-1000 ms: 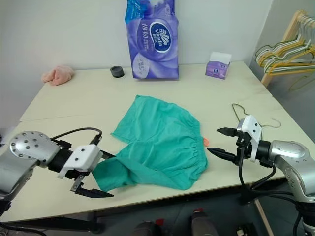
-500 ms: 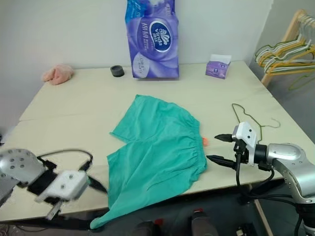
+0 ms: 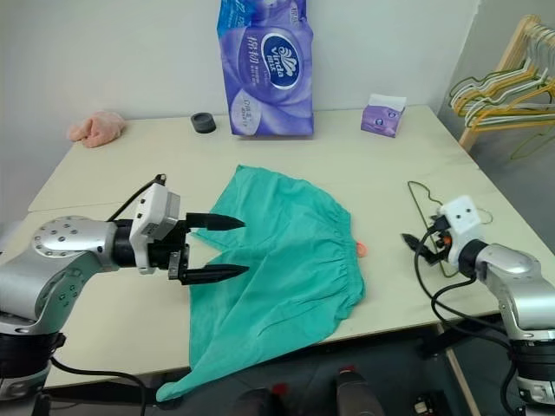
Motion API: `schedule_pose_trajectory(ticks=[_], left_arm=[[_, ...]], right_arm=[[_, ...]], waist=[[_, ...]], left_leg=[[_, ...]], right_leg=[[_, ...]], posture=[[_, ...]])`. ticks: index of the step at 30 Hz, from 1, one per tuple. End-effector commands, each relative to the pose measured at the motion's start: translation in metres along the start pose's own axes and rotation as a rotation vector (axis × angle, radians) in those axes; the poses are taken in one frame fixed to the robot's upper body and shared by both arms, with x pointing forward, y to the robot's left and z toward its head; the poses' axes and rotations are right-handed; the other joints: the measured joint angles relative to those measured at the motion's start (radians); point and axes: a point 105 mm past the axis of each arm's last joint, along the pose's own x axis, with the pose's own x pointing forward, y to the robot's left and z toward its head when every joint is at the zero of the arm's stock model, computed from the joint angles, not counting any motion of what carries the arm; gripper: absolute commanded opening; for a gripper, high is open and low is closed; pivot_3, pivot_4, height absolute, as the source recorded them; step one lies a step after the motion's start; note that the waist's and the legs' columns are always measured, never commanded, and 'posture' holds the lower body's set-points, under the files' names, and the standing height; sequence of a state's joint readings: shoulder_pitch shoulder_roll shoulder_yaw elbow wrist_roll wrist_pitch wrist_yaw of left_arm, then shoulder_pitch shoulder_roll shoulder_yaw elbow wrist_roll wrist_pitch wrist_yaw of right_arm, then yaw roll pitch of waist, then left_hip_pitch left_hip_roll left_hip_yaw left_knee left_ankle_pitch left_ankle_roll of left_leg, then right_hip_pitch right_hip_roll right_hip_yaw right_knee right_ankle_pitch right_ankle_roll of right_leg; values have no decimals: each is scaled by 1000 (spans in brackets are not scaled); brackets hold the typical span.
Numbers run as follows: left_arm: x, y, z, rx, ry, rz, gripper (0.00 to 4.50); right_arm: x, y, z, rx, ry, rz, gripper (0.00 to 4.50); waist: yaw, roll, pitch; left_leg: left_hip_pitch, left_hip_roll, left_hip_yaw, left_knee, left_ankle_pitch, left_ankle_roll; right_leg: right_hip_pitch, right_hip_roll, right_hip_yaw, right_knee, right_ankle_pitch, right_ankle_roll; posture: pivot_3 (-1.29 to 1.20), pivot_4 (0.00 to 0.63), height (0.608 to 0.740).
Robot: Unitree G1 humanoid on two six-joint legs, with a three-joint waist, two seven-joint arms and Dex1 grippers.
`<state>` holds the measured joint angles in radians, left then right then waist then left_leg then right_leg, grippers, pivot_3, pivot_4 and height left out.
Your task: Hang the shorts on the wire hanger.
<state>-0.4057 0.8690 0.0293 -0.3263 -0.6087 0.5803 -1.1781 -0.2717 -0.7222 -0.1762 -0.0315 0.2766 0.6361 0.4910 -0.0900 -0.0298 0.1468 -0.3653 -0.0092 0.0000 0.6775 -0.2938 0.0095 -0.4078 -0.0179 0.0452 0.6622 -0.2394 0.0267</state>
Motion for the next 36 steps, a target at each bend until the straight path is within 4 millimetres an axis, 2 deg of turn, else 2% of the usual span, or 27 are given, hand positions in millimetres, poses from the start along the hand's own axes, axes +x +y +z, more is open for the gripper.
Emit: schedule_pose_trajectory(ticks=[1, 5, 10, 13, 18, 22, 24, 30, 33, 36], left_arm=[[2, 1, 5, 54, 22, -46, 4458], [6, 7, 7, 89, 36, -69, 4458], [13, 11, 10, 131, 35, -86, 4458], [15, 13, 12, 154, 31, -87, 4500], [17, 17, 15, 168, 18, -76, 4500], [17, 22, 15, 181, 14, -47, 4500], [16, 28, 15, 189, 13, -5, 4500], [3, 57, 8, 158, 18, 168, 4500], [-12, 81, 5, 116, 9, 297, 4500], [-29, 101, 5, 51, -25, 393, 4500]], right_arm=[[0, -31, 1, 52, 17, -165, 4301], [12, -44, -12, 135, 79, -205, 4301], [33, -44, -34, 191, 213, -146, 4301], [42, -44, -43, 178, 292, -113, 3726], [49, -41, -53, 210, 383, -75, 2059], [53, -46, -57, 277, 396, -134, 714], [55, -53, -51, 313, 357, -197, 47], [61, -51, -11, 268, 207, -171, 17], [58, -38, 16, 78, 98, -111, 17], [49, -15, 47, -141, -41, -49, 17]], waist=[[-3, 0, 0], [-24, 1, 1], [-49, 1, 1], [-56, 1, 1], [-68, 0, 1], [-67, -4, -2], [-66, -5, -3], [-66, -4, -2], [-68, -3, -1], [-73, -1, 0]], left_leg=[[0, 0, 1, 0, 0, 0], [0, 0, 2, 0, 0, 0], [0, 0, 2, -1, 0, 0], [0, 0, 2, -1, -1, 1], [0, 0, 1, -1, -1, 1], [0, 0, 0, 0, -1, 1], [0, 0, 0, 0, -1, 1], [0, 0, 0, 0, -1, 1], [-1, 0, 0, -1, -1, 1], [-2, 0, -1, -1, -1, 1]], right_leg=[[0, 0, 0, 0, 0, 0], [0, 5, 1, 0, -2, 2], [0, 5, 2, -2, 0, 0], [0, 5, 2, -2, 0, -1], [1, 5, 2, -3, 0, -1], [2, 5, 1, -4, 1, 0], [3, 4, 1, -4, 1, 0], [2, 0, 2, -4, 1, 0], [1, 0, 1, -3, 1, 1], [-1, 0, 1, -1, 1, 1]], posture=[[-193, 126, 740], [-199, 126, 740], [-197, 127, 740], [-192, 126, 740], [-190, 125, 740], [-188, 121, 740], [-184, 118, 740], [-191, 114, 740], [-193, 113, 740], [-197, 111, 740]])
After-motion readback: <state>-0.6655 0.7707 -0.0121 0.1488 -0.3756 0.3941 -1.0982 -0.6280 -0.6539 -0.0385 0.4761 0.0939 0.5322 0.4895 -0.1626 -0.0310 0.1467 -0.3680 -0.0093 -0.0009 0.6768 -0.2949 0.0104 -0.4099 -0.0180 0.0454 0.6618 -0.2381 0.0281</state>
